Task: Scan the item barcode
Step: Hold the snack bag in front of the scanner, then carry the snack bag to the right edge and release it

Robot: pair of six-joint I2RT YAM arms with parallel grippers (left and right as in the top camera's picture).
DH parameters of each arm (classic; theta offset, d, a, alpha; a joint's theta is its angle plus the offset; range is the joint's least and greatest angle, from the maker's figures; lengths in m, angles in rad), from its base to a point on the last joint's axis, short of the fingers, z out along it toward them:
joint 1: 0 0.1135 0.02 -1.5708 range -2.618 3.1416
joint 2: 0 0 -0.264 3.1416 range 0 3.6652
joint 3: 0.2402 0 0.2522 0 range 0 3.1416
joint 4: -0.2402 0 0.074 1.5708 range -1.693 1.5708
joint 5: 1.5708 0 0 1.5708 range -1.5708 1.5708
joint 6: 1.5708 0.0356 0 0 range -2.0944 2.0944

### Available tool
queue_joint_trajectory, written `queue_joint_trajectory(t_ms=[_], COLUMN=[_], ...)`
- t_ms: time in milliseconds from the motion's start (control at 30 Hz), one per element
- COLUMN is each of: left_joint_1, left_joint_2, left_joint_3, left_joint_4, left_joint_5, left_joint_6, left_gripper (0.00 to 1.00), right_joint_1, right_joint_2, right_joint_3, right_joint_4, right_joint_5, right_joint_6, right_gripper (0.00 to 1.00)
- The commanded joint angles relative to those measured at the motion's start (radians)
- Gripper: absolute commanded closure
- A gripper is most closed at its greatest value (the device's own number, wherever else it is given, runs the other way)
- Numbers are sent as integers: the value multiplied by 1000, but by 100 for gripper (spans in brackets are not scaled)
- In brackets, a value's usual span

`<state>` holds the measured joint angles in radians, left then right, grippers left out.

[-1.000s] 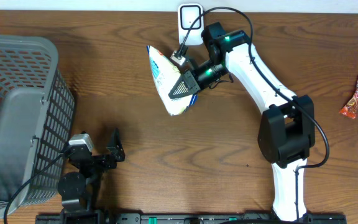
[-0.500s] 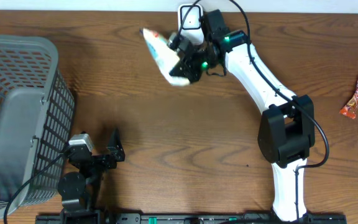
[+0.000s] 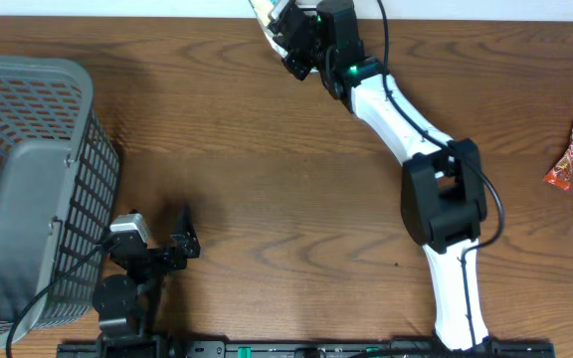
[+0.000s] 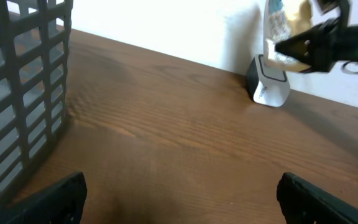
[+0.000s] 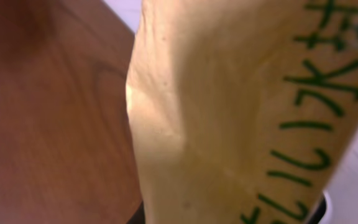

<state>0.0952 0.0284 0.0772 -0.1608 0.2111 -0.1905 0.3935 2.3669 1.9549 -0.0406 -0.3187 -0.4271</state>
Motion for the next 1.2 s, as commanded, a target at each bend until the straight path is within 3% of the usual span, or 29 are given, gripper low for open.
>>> queue_joint_trajectory(t_ms=[0, 400, 633, 767, 900, 1033, 1167], left_joint_1=[-3, -3, -3, -3, -3, -3, -3], left_joint_2=[-4, -4, -4, -4, -3, -3, -3], left_joint_3=[-23, -23, -23, -23, -23, -23, -23], left_joint_4=[-11, -11, -11, -11, -11, -11, -11], left_joint_5=[6, 6, 6, 6, 6, 6, 6], left_joint_6=[-9, -9, -9, -9, -9, -9, -9], left_gripper=[2, 2, 2, 2, 2, 2, 2], right_joint_1=[-13, -24, -31, -41, -75, -146, -261], right_joint_2=[35, 67, 64, 21, -88, -157, -169], right_joint_3=[35, 42, 42, 42, 42, 42, 42], right_joint_4=[91, 160, 146, 40, -197, -429, -614], right_joint_5=[95, 164, 237, 392, 649, 802, 817], right_joint_6=[10, 24, 147, 147, 156, 285, 410], right_gripper=[99, 99, 99, 99, 99, 99, 99])
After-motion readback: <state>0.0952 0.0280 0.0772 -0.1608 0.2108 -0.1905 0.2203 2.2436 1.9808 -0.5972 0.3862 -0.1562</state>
